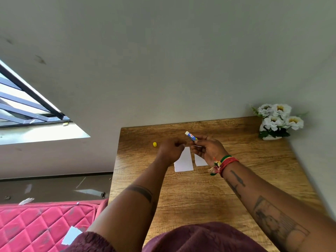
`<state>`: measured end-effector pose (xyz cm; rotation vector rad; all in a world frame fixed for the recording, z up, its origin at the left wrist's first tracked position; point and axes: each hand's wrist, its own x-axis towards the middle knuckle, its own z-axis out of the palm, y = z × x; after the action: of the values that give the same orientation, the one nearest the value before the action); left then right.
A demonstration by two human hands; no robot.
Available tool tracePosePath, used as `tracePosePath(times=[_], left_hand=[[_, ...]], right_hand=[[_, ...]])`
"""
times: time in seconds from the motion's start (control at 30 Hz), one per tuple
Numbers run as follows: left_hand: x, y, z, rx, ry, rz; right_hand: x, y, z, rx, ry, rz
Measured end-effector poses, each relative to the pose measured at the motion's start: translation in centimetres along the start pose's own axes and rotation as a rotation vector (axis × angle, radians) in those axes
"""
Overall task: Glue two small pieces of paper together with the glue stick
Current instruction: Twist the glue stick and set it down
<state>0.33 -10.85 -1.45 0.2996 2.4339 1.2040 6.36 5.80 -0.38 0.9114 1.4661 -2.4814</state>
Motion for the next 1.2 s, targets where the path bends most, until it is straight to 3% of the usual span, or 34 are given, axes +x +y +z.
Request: tracePosePath(times=[0.1,0.17,0.47,0.67,0.83,1.07,1.2], left_hand=[[-0.3,1.2,-0.1,-0.484,0.002,-0.154],[-0.4,1.8,-0.2,-0.629,-0.032,-0.183],[-0.1,2.7,-0.3,-0.820,-0.041,-0.215],[0.3,3.0,-0.4,-0.819,-0.062,-0.173],[0.1,2.9,-0.5,-0.755,0.000,-0.153],[0.2,3.6,-0.4,-0.665,0.078,-0.127],[0.2,3.4,-0.8,-0.640,0.111,-0.130]], right_hand=[[0.0,0.3,0.1,0.047,-0.036,-0.001],[0.0,0.5,0.1,0.053,-0.070,-0.007],[0.0,0.0,0.5,-0.052,-0.137,-0.035],[0.1,-0.6,0.7,-0.371,-0.182,-0.103],[0.1,-1.2,1.1,-0.654,-0.125,-0.192],[0.0,-1.1,2.2,-0.778,0.018,-0.264],[-0.3,-1.1,2.0,-0.732,-0.150,-0.252]])
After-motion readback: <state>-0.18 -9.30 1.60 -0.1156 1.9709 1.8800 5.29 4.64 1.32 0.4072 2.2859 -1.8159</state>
